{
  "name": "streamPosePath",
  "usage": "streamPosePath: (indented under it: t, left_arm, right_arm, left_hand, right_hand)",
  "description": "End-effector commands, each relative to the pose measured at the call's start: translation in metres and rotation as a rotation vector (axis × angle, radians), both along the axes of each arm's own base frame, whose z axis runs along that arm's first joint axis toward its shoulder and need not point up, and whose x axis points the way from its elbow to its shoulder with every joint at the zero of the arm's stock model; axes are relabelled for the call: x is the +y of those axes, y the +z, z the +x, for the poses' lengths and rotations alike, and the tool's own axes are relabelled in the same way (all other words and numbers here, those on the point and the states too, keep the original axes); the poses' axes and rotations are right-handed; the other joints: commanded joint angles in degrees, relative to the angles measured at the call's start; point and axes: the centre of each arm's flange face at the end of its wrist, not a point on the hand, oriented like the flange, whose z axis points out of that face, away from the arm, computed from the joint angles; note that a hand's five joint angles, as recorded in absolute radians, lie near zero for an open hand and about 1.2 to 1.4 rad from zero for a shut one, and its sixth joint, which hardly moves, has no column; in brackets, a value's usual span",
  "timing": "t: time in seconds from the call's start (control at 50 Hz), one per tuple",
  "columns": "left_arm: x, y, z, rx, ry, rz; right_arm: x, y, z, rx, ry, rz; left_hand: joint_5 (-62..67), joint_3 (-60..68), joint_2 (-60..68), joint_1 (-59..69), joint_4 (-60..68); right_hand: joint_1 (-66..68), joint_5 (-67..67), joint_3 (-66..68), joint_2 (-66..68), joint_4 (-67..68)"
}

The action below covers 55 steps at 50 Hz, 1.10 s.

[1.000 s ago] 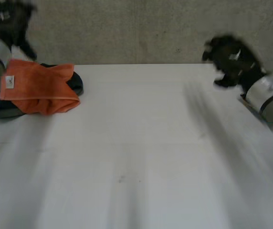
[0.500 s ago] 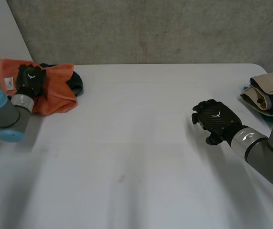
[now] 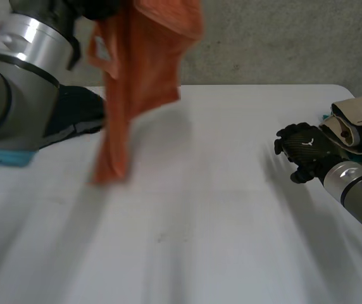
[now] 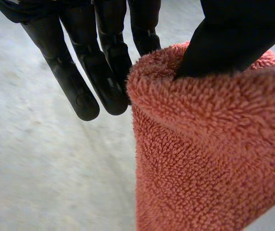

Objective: Fold the laundry.

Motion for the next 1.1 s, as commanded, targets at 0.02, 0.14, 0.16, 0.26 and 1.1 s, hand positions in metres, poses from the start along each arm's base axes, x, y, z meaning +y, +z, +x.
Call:
streamPosePath:
  t: [0.02, 0.14, 0.16, 0.26, 1.1]
  left_arm:
    - [0.017, -0.117, -0.041, -0.231, -0.045, 0.278]
    - [0.037, -0.214, -0.055, -0.451, -0.017, 0.479]
    - [0.038, -0.221, -0.054, -0.467, 0.008, 0.497]
    - [0.032, -0.221, -0.038, -0.478, 0.19, 0.54]
    - [0.037, -0.218, -0.012, -0.326, -0.008, 0.808]
  right_arm:
    - [-0.004, 0.005, -0.005, -0.027, -0.04, -0.001]
    - [-0.006, 0.006, -0.009, -0.041, -0.063, 0.01]
    - [-0.006, 0.006, -0.009, -0.041, -0.063, 0.012]
    - [-0.005, 0.006, -0.008, -0.044, -0.062, 0.02]
    - [-0.089, -0.058, 0.067, 0.079, 0.249, -0.084]
  left_hand:
    - [15.4, 11.9, 11.6, 16.3, 11.2]
    - [15.4, 11.9, 11.6, 16.3, 11.2]
    - [12.6, 9.1, 8.8, 13.5, 8.4]
    - [-43.0, -46.5, -46.9, -42.1, -47.2]
    - [15.4, 11.9, 11.6, 16.3, 11.2]
  right_hand:
    - [-23.6, -35.6, -2.1, -2.3, -2.0]
    - [-23.6, -35.6, -2.1, -2.3, -2.0]
    - [-23.6, -35.6, -2.1, -2.3, -2.0]
    - [-23.6, -35.6, -2.1, -2.3, -2.0]
    - [-23.6, -35.6, -2.1, -2.3, -2.0]
